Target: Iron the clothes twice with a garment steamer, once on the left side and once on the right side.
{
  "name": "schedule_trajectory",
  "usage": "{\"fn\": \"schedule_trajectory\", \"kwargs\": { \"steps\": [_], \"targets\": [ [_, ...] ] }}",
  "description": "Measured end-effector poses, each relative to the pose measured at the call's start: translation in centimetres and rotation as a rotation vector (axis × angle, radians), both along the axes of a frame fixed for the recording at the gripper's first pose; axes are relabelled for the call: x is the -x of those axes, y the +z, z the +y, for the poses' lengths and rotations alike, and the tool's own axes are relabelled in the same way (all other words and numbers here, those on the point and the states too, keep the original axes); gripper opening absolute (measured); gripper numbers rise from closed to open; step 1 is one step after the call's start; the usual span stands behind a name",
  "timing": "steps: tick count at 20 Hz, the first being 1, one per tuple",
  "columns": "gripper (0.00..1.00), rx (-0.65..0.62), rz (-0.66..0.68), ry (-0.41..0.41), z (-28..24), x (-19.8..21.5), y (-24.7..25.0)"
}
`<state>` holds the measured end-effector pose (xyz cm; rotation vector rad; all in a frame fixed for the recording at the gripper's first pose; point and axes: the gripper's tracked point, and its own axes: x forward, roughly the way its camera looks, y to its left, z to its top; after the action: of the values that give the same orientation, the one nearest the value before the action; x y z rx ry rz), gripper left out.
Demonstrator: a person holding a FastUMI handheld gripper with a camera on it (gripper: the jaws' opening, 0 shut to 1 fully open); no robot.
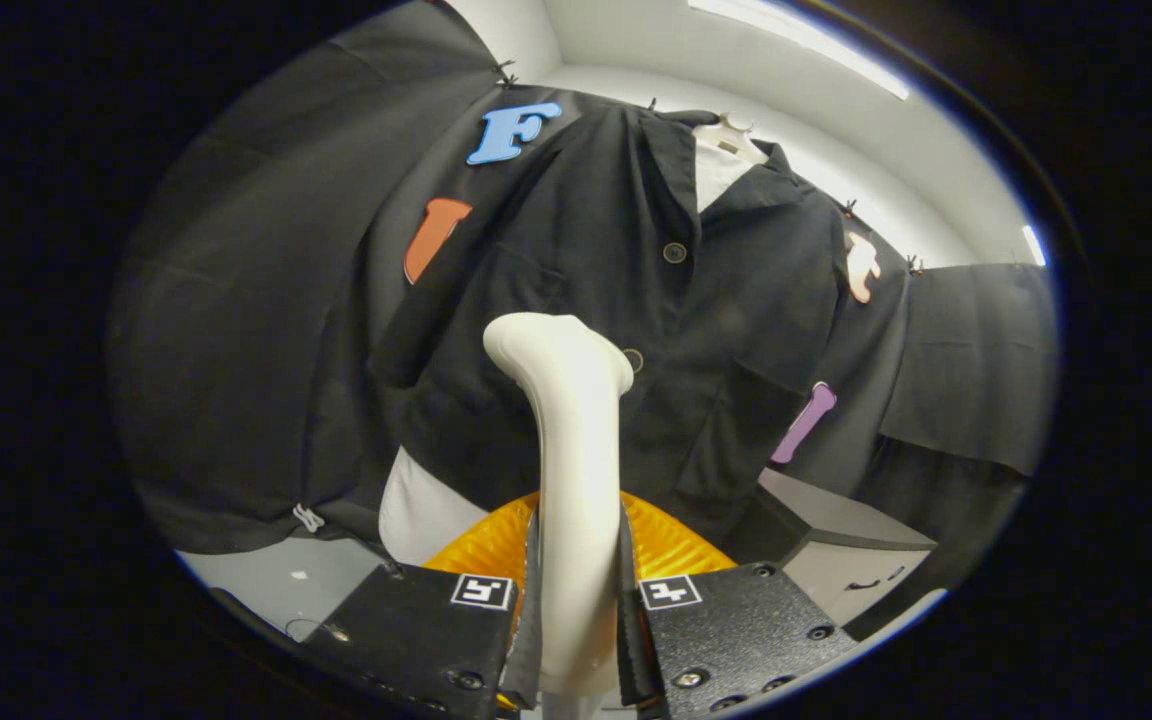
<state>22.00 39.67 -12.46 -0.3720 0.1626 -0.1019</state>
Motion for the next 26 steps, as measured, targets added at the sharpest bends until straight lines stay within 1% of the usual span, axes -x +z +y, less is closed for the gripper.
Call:
{"fn": "schedule_trajectory", "kwargs": {
  "steps": [5, 7, 13, 17, 19, 23, 26],
  "targets": [
    [0.33, -0.004, 0.094, 0.010, -0.1, 1.6, -4.1],
    [0.33, -0.002, 0.123, 0.002, -0.5, 2.2, -5.5],
    [0.33, -0.003, 0.168, 0.005, -0.7, 3.9, -7.3],
    [0.33, -0.022, 0.169, 0.004, -1.7, 5.7, -6.3],
    [0.33, -0.044, 0.155, -0.001, -2.7, 6.7, -5.0],
    [0.33, -0.080, 0.113, -0.018, -6.3, 8.9, -1.6],
    [0.33, -0.093, 0.109, -0.051, -9.9, 11.1, -0.2]
  ]
}}
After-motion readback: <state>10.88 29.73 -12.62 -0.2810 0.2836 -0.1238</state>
